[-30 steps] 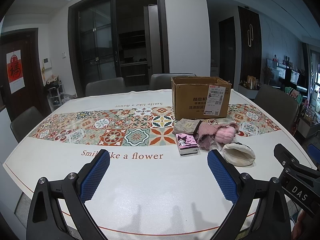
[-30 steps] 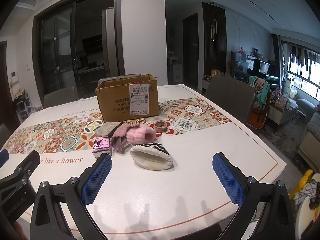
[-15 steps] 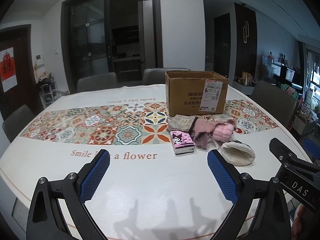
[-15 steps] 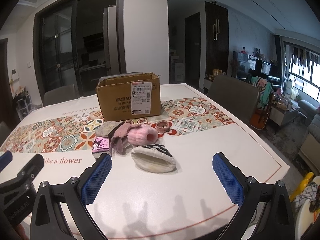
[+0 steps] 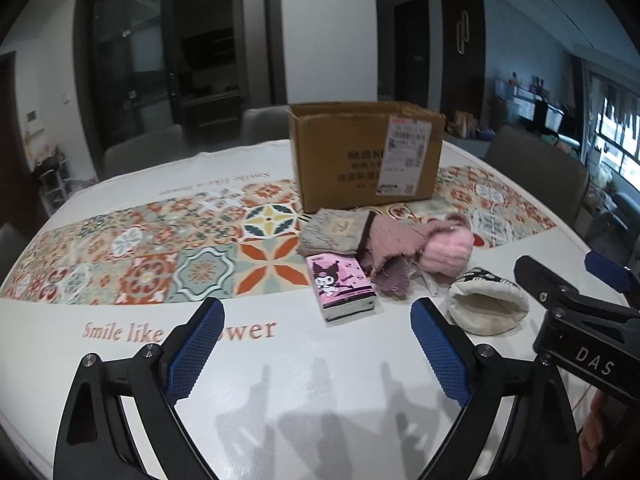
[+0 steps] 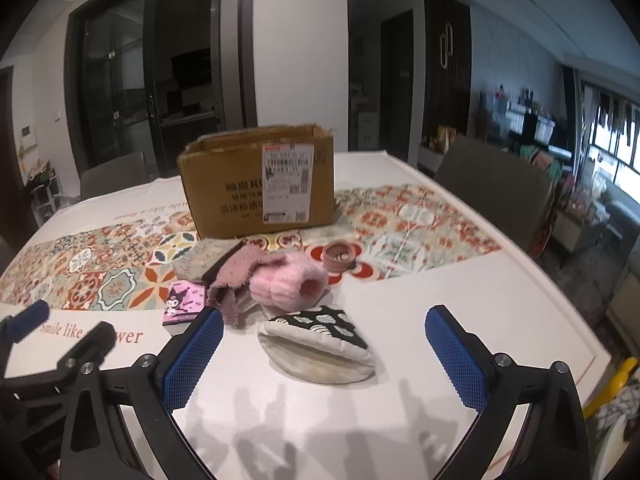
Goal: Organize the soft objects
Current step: 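Grasp the pink Kuromi tissue pack with the left tool while the right tool grasps the black-and-white pouch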
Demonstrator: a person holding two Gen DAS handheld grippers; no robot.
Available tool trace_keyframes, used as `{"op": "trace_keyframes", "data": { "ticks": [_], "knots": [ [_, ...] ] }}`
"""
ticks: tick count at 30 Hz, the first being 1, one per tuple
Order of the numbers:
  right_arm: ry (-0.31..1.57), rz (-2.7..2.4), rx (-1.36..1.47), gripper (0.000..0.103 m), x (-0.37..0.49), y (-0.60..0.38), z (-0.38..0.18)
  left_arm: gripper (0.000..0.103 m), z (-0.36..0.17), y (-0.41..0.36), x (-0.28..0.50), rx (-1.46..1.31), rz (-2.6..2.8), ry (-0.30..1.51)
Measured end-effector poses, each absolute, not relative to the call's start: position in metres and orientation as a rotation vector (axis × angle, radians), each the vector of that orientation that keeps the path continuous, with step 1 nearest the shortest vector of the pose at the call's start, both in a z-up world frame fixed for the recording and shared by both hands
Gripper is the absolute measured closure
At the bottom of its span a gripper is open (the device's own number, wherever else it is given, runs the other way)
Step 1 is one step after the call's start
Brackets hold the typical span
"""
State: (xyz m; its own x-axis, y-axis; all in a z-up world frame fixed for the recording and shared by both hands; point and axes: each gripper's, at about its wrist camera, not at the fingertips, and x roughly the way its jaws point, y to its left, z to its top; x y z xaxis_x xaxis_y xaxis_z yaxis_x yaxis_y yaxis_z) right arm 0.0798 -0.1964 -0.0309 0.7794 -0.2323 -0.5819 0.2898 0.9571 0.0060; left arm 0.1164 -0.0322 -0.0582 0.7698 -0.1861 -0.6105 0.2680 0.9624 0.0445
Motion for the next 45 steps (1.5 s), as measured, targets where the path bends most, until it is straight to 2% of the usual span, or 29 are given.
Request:
{"op": "trace_keyframes", "data": {
  "ticks": [6, 18, 24, 29, 40, 45],
  "knots": [
    [0.707, -0.299, 0.156, 0.001, 0.108, -0.212, -0.061, 0.012, -0.082, -0.047, 0.150, 0.139, -0.299, 0.698],
    [0.819, -0.253, 0.245, 0.003, 0.139, -0.226, -0.099, 0.014, -0.123, -0.076, 0.189, 0.208, -0.327, 0.792],
    [0.853, -0.247, 0.265, 0.004, 0.148, -0.230, -0.107, 0.027, -0.134, -0.084, 0.204, 0.212, -0.312, 0.850],
    [0.870, -0.238, 0.263, 0.017, 0.153, -0.232, -0.112, 0.042, -0.138, -0.086, 0.207, 0.230, -0.298, 0.853],
    [0.861, -0.242, 0.236, 0.042, 0.146, -0.232, -0.109, 0.045, -0.134, -0.082, 0.195, 0.184, -0.321, 0.847],
    [0.854, -0.238, 0.244, 0.049, 0.138, -0.231, -0.103, 0.045, -0.123, -0.075, 0.181, 0.168, -0.316, 0.834]
  ]
}}
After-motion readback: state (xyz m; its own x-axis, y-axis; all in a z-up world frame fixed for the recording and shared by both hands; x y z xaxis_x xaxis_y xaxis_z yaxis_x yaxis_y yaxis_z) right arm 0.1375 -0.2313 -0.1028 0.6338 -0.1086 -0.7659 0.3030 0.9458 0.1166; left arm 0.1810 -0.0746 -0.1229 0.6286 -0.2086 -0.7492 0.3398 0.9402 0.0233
